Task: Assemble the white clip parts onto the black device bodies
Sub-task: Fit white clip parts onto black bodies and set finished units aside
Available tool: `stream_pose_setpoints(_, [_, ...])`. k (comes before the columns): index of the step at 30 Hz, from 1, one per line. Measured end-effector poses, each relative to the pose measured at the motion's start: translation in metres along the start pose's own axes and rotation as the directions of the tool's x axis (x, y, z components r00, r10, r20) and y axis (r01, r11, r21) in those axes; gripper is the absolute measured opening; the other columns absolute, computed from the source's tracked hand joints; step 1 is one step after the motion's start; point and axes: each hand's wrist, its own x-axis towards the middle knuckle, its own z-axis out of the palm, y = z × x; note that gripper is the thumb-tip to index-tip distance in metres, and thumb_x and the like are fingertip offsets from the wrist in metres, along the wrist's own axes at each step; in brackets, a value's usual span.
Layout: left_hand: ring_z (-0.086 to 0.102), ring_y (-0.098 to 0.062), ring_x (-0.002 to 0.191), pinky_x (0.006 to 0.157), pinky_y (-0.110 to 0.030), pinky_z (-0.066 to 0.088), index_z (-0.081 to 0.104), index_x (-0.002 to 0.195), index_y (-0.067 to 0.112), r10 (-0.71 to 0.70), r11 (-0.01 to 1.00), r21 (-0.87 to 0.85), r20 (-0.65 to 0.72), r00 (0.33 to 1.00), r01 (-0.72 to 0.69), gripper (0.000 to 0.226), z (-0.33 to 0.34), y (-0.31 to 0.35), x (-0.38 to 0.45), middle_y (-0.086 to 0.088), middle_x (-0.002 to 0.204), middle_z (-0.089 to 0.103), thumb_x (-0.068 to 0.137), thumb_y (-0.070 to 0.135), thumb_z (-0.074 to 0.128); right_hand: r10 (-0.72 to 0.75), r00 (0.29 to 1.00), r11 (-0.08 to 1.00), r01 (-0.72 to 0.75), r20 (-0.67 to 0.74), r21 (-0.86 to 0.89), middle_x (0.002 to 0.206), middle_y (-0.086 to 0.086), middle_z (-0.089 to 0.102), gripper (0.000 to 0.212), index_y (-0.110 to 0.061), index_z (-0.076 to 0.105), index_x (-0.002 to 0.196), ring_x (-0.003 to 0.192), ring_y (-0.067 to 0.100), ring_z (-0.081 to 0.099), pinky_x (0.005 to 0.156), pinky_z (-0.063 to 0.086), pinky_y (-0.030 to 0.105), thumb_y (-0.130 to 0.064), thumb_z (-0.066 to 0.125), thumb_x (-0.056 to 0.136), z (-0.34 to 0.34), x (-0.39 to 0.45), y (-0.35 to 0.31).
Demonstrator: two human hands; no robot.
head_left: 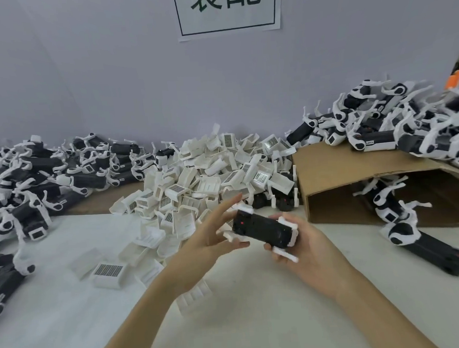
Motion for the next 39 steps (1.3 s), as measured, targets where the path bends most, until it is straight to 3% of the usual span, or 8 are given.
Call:
stream_pose_setpoints(3, [0.068, -0.052, 0.119, 0.103, -0.045, 0.058, 0.056, 0.152, 0.025, -0.143, 0.942, -0.317, -0.070, 0.987, 0.114, 0.072, 0.002, -0.002, 0.001, -0.027, 0.134, 0.063, 0.096, -0.015, 0.041, -0.175, 0.984, 0.969, 0.170, -0.015, -0.182, 0.104, 0.018, 0.067, 0.027, -0.005, 0.067, 0.114, 0.076, 0.031, 0.064, 0.054, 0.047, 0.035, -0.010, 0.064, 0.088, -0.005, 0.003, 0.002])
stream_pose_setpoints(6, [0.070, -0.056, 0.110, 0.096, -0.050, 0.061, 0.058, 0.146, 0.008, -0.258, 0.870, -0.465, -0.150, 0.954, 0.163, 0.041, 0.003, 0.004, 0.003, -0.038, 0.127, 0.064, 0.115, 0.027, 0.041, -0.330, 0.943, 0.881, 0.291, -0.043, -0.372, 0.104, 0.007, 0.067, 0.042, -0.022, 0.065, 0.124, 0.086, 0.030, 0.066, 0.065, 0.058, 0.036, -0.009, 0.062, 0.085, -0.008, 0.004, 0.004])
stream_pose_setpoints(11, [0.078, -0.031, 0.095, 0.106, -0.051, 0.055, 0.064, 0.137, 0.022, -0.203, 0.978, -0.006, -0.220, 0.954, 0.207, 0.063, 0.016, 0.005, 0.002, -0.008, 0.111, 0.079, 0.088, 0.062, 0.071, -0.368, 0.930, 0.822, 0.316, -0.017, -0.474, 0.118, 0.009, 0.064, 0.060, -0.037, 0.055, 0.136, 0.109, 0.034, 0.067, 0.097, 0.057, 0.043, -0.030, 0.072, 0.080, -0.006, 0.004, 0.014])
stream_pose_setpoints(15, [0.074, -0.034, 0.096, 0.115, -0.060, 0.045, 0.071, 0.123, 0.015, -0.173, 0.977, -0.172, -0.285, 0.943, 0.128, 0.042, 0.016, 0.002, 0.003, -0.018, 0.115, 0.074, 0.088, 0.039, 0.075, -0.347, 0.931, 0.851, 0.263, -0.111, -0.455, 0.106, 0.014, 0.074, 0.068, -0.026, 0.063, 0.128, 0.109, 0.033, 0.070, 0.094, 0.058, 0.036, -0.063, 0.083, 0.074, 0.001, 0.004, 0.019])
stream_pose_setpoints(24, [0.075, -0.023, 0.101, 0.111, -0.045, 0.050, 0.072, 0.124, 0.033, -0.058, 0.998, -0.028, -0.303, 0.951, 0.052, 0.047, 0.013, 0.004, -0.001, -0.004, 0.114, 0.077, 0.084, 0.059, 0.074, -0.350, 0.936, 0.813, 0.282, -0.041, -0.508, 0.084, 0.000, 0.062, 0.065, -0.045, 0.060, 0.139, 0.091, 0.010, 0.069, 0.110, 0.049, 0.040, -0.054, 0.083, 0.080, 0.002, -0.001, 0.015])
stream_pose_setpoints(30, [0.067, -0.011, 0.121, 0.111, -0.039, 0.051, 0.062, 0.137, 0.042, 0.172, 0.983, 0.141, -0.442, 0.880, -0.122, 0.062, 0.017, 0.003, 0.000, 0.011, 0.126, 0.071, 0.080, 0.053, 0.084, -0.322, 0.928, 0.837, 0.187, -0.185, -0.515, 0.133, -0.011, 0.061, 0.101, -0.041, 0.043, 0.148, 0.119, -0.007, 0.060, 0.098, 0.050, 0.026, -0.075, 0.083, 0.062, 0.011, 0.002, 0.026])
stream_pose_setpoints(35, [0.054, -0.002, 0.133, 0.110, -0.011, 0.037, 0.043, 0.153, 0.031, 0.582, 0.593, 0.733, -0.103, 0.806, -0.334, 0.085, 0.024, -0.006, -0.004, 0.019, 0.145, 0.055, 0.082, 0.037, 0.091, -0.157, 0.964, 0.922, 0.065, -0.214, -0.381, 0.099, 0.016, 0.079, 0.074, -0.012, 0.074, 0.114, 0.089, 0.028, 0.078, 0.080, 0.064, 0.039, -0.074, 0.066, 0.075, 0.013, -0.001, 0.022])
stream_pose_setpoints(39, [0.054, -0.011, 0.131, 0.110, -0.015, 0.041, 0.043, 0.155, 0.014, 0.642, 0.329, 0.802, 0.198, 0.741, -0.499, 0.081, 0.037, -0.007, -0.005, 0.000, 0.145, 0.052, 0.092, 0.051, 0.079, -0.059, 0.992, 0.977, 0.034, -0.112, -0.209, 0.110, 0.022, 0.077, 0.044, -0.011, 0.068, 0.128, 0.104, 0.038, 0.076, 0.082, 0.064, 0.044, -0.039, 0.073, 0.095, 0.012, -0.007, 0.018])
